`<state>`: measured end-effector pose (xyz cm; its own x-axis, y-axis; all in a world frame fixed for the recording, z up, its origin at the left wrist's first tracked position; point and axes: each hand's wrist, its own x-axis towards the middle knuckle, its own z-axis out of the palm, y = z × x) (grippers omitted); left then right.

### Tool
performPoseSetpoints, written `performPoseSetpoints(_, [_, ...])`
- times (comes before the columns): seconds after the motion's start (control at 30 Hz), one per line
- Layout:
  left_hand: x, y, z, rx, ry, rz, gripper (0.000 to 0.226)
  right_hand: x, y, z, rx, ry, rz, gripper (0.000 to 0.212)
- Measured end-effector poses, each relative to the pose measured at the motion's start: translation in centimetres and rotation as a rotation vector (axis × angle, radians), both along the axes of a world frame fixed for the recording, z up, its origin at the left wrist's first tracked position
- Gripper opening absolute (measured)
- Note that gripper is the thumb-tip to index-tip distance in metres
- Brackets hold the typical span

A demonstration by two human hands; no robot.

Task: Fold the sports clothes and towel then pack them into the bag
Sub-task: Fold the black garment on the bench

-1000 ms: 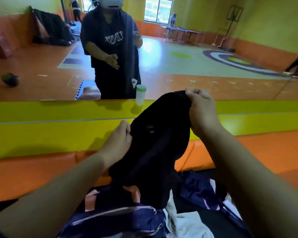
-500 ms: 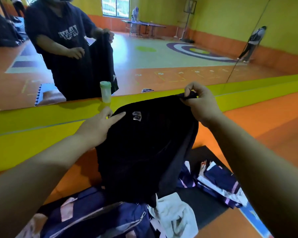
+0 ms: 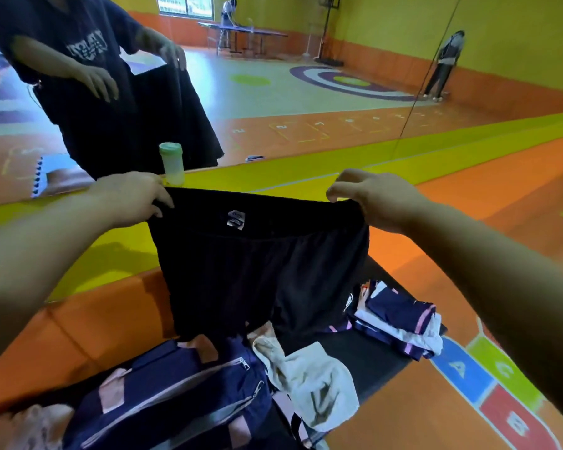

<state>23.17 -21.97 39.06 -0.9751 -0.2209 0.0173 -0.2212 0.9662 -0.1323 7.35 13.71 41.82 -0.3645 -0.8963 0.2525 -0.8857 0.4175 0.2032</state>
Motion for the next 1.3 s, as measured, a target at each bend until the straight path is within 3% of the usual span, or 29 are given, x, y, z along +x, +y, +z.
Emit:
performPoseSetpoints(0.07, [-0.1,0.0,0.3,-0.008,-0.005,0.041,0.049,0.5,0.1,-0.2,0.086,0.012,0.022,0.059])
performPoseSetpoints(0.17, [-0.3,0.1,0.2,0.153,0.015,0.074,0.073,1.3,0.0,-0.3,0.126,-0.016,0.029,0.060])
performPoseSetpoints(0.3, [0.0,0.7,0.5,0.149,0.006,-0.018,0.048,0.2,0.4,-0.7,0.126,-0.102,-0.115,0.036])
performPoseSetpoints(0.47, [0.1,0.9,1.2,0.138,-0.081,-0.123,0.042,-1.0,1.3,-0.6,0.053,-0.223,-0.435,0.020])
performPoseSetpoints(0.63, [0.2,1.3,1.7,0.154,-0.113,-0.116,0.031,-0.4,2.4,-0.1,0.084,-0.286,-0.445,0.059])
performPoseSetpoints(0.73, [0.7,1.4,1.8,0.150,-0.136,-0.134,0.028,-0.4,2.8,-0.3,0.084,-0.246,-0.414,0.048])
performPoseSetpoints(0.87, [1.5,0.6,2.0,0.046,-0.092,-0.226,0.066,-1.0,3.6,-0.3,-0.082,-0.328,-0.434,0.037])
performPoseSetpoints(0.93, [1.5,0.8,1.9,0.024,-0.071,-0.186,0.066,-1.3,4.2,-0.1,-0.190,-0.407,-0.444,0.034])
performPoseSetpoints(1.03, [1.4,0.8,1.7,0.152,0.104,-0.168,0.040,-1.2,4.9,0.4,-0.369,-0.596,-0.436,0.016])
performPoseSetpoints(1.13, [1.5,0.3,1.9,0.412,0.232,-0.107,0.063,-1.4,5.6,0.4,-0.556,-0.852,-0.367,0.014])
performPoseSetpoints(1.2, [1.7,0.4,2.1,0.529,0.275,-0.072,0.065,-1.5,6.2,0.3,-0.693,-1.053,-0.275,0.028])
performPoseSetpoints(1.3, [1.6,1.2,2.4,0.719,0.380,-0.046,0.039,-1.5,6.8,0.0,-0.772,-1.220,-0.213,0.072])
